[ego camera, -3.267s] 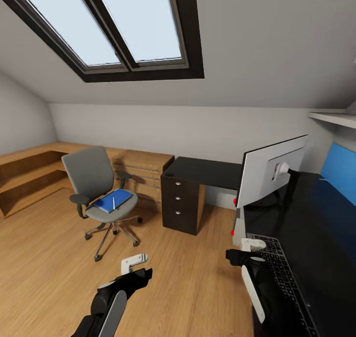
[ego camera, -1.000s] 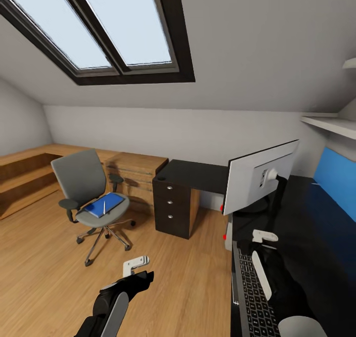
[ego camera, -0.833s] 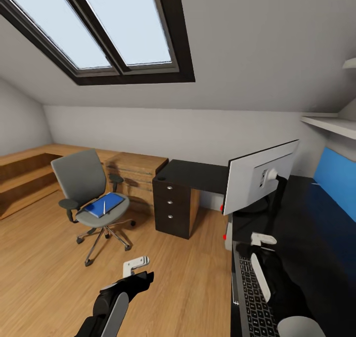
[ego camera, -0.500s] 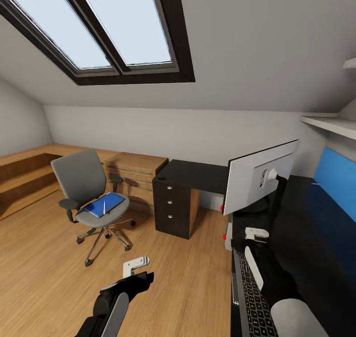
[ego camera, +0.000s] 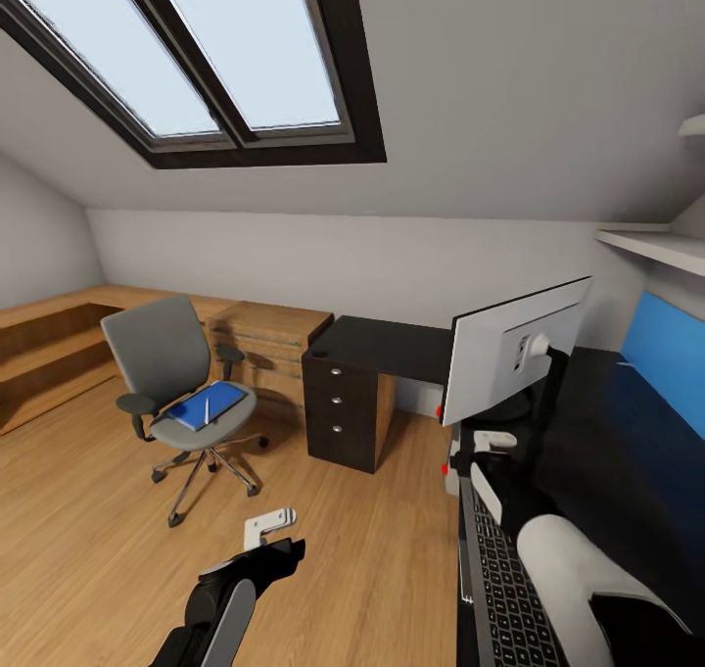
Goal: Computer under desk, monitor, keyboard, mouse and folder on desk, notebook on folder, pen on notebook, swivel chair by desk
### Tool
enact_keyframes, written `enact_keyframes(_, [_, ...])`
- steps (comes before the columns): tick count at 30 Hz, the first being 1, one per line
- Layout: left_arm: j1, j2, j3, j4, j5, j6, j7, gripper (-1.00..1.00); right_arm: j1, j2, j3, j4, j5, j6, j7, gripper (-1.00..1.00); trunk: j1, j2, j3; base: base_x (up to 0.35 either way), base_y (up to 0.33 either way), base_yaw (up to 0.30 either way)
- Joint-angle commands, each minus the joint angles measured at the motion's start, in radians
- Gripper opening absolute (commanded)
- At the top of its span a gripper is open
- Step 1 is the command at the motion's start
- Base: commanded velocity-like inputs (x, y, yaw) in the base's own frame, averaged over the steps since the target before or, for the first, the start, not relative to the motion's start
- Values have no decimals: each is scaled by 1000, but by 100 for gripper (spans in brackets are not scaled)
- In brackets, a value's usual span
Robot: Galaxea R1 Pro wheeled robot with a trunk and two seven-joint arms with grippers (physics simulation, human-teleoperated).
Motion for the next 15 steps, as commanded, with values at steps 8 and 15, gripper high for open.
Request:
enact_keyframes(8, [-1, 0, -1, 7, 11, 2, 9, 100, -21, 1, 0, 55, 63, -20, -5, 100, 0, -1, -2, 0, 0, 0])
enact_keyframes(15, [-1, -2, -3, 45, 9, 1, 9, 100, -22, 3, 6, 84, 70, -20, -29, 100, 0, -1, -2, 0, 0, 0])
